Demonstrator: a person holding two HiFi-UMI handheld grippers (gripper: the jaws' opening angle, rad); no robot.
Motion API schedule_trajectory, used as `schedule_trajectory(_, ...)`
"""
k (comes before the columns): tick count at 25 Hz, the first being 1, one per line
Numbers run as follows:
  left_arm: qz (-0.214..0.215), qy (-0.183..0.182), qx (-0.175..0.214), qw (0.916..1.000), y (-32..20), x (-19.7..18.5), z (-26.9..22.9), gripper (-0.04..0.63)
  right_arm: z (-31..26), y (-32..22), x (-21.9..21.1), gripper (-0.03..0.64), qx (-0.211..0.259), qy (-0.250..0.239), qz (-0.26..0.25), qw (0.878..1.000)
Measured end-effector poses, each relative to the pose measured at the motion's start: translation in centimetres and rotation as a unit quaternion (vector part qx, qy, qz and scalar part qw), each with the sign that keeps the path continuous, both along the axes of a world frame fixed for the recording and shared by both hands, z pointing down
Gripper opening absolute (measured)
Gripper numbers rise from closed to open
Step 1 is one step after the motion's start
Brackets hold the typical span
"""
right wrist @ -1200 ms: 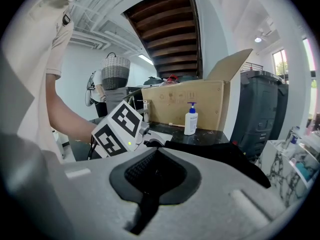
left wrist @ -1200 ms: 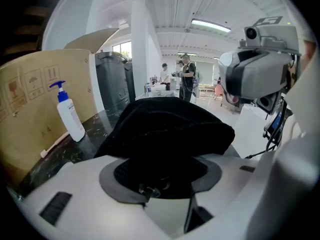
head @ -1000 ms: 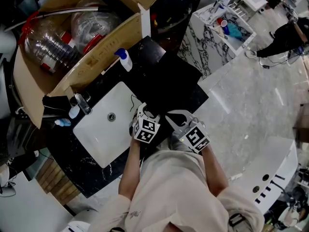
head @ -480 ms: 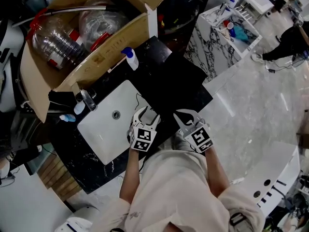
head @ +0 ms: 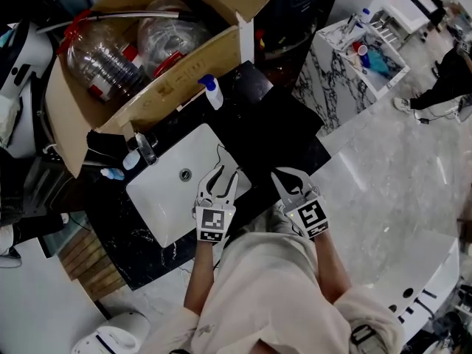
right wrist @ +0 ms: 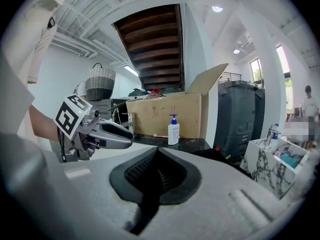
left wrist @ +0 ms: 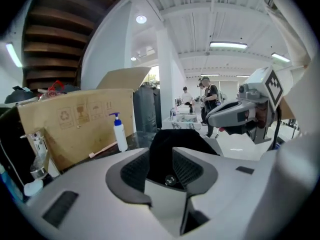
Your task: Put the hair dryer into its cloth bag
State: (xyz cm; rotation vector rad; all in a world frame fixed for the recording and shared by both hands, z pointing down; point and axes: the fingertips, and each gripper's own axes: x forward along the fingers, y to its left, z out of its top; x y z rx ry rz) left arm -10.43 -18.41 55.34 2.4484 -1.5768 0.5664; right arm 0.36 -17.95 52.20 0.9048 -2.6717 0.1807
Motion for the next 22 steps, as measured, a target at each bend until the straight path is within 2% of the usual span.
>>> schedule_trajectory(4, -0.011, 0.015, 0.032, 0.9993, 0.0, -0.2, -3.0, 0.125, -2.1, -0.3, 0.1, 0.005, 0.03, -0.014, 0.005, 0.999)
schedule_trajectory(7, -0.014, 0.025, 0.047, 0.9985, 0.1, -0.1, -4.5, 0.118, -3.4, -0.3, 0.0, 0.005, 0.033, -0.025, 0.013, 0.999)
schedule_trajectory(15, -0.003, 0.032, 0.059, 0.9978, 0.7, 1.2, -6.2, 0.115, -5.4, -0.3, -0.5, 0.005, 0.098, 0.0, -0.036, 0.994)
schedule_trajectory(22, 0.006, 0.033, 0.058, 0.9978, 0.7, 1.7, -5.9, 0.114, -5.0, -0.3, -0.5, 0.005, 0.088, 0.003, -0.03, 0.996)
